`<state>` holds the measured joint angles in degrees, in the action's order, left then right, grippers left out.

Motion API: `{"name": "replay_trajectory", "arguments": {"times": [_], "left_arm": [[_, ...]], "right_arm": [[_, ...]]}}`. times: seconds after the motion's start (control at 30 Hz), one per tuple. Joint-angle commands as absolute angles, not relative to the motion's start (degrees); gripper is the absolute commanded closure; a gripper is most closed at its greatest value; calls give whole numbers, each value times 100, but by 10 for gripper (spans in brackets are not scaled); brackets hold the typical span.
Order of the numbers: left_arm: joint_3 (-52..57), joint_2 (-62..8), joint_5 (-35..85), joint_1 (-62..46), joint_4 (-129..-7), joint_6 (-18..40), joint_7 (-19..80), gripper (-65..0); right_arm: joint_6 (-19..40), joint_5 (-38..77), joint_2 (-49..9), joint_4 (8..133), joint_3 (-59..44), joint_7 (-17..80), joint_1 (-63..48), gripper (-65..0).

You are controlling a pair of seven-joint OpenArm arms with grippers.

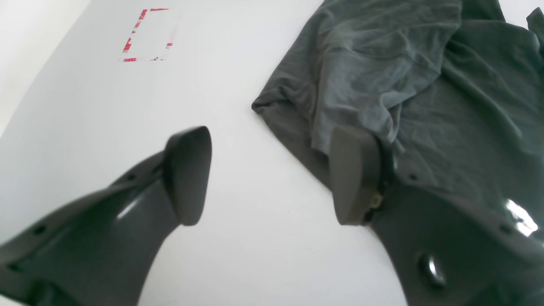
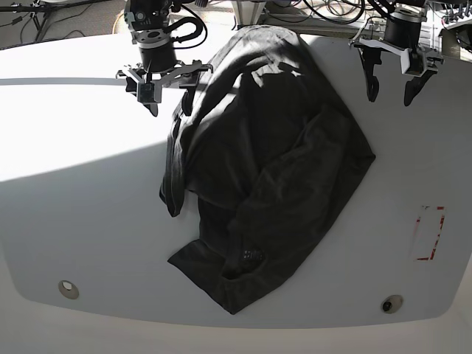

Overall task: Fold the T-shirt properly
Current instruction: 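Reach the right gripper down and pinch the T-shirt's edge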

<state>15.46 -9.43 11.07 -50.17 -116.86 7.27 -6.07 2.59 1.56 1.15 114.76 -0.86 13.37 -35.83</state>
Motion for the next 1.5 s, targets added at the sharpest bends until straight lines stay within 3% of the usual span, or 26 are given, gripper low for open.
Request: {"name": "replay_trajectory", "arguments": {"times": [0.0, 0.6, 1.0, 1.47], "left_arm": [[1558, -975, 1125, -5082, -11797, 724, -765, -411], [1579, -895, 1106, -4824, -11799, 783, -630, -403], [1592, -931, 1116, -4914, -11760, 851, -712, -408], [1607, -1032, 1143, -4859, -11748, 898, -744, -408]], "right_arm": [[219, 158, 84, 11455, 9, 1235, -3310, -397], [280, 146, -288, 10797, 973, 1337, -1513, -441], [506, 295, -126, 9726, 1128, 2287, -810, -426], [370, 316, -107, 9120, 1196, 2181, -493, -383]]}}
